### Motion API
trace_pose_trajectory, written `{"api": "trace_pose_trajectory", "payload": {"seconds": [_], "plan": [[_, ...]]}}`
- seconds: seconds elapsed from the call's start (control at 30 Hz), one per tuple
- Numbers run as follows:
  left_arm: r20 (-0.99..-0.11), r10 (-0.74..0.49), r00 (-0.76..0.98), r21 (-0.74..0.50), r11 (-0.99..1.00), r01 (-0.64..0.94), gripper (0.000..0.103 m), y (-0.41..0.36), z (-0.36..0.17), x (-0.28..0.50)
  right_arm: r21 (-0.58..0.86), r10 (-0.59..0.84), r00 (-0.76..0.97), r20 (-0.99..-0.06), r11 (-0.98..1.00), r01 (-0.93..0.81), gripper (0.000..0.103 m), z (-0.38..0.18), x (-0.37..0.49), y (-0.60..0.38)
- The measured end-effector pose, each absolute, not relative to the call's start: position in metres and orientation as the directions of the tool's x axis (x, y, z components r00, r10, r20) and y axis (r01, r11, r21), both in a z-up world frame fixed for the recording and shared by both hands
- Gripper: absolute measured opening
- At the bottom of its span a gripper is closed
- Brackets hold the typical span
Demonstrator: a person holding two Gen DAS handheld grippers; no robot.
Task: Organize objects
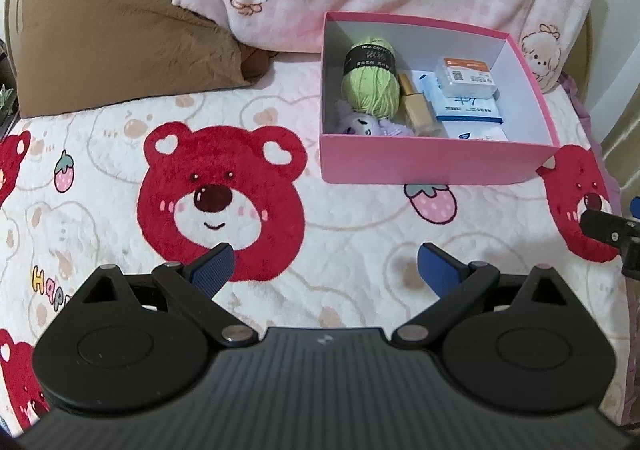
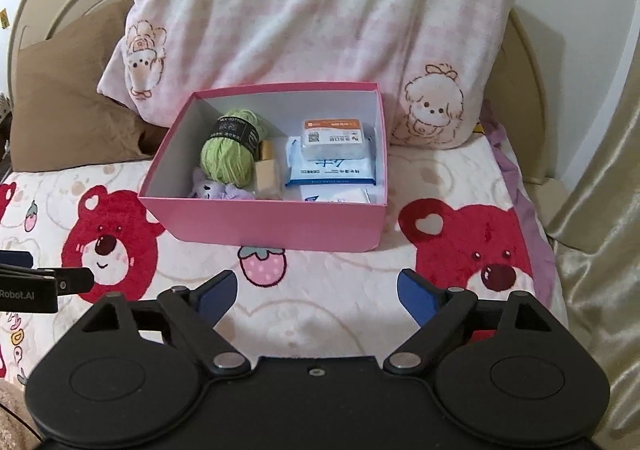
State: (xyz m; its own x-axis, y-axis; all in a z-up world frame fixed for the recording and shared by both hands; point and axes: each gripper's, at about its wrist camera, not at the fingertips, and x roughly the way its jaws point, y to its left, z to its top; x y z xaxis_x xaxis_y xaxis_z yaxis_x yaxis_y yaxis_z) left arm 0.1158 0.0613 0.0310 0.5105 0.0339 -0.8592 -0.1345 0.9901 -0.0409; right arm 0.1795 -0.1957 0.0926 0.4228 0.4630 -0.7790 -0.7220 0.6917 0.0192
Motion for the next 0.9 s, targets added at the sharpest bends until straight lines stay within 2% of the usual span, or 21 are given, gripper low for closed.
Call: {"api": "trace_pose_trajectory", "payload": {"seconds": [0.4, 0.9], "plan": [[-0.86, 0.007, 0.51, -0.078, 0.986, -0.146, 0.099, 0.061, 0.039, 0.108, -0.013, 0.429, 0.432, -0.793, 0.697, -0.717, 0.091, 0.092, 0.171, -0.194], [-0.873, 0.032, 0.487, -0.04, 0.99, -0.136, 0.099, 0.06, 0.031, 0.107, -0.037, 0.399, 0.442, -0.803, 0.708, -0.706, 0.091, 0.09, 0.174, -0.195]]}}
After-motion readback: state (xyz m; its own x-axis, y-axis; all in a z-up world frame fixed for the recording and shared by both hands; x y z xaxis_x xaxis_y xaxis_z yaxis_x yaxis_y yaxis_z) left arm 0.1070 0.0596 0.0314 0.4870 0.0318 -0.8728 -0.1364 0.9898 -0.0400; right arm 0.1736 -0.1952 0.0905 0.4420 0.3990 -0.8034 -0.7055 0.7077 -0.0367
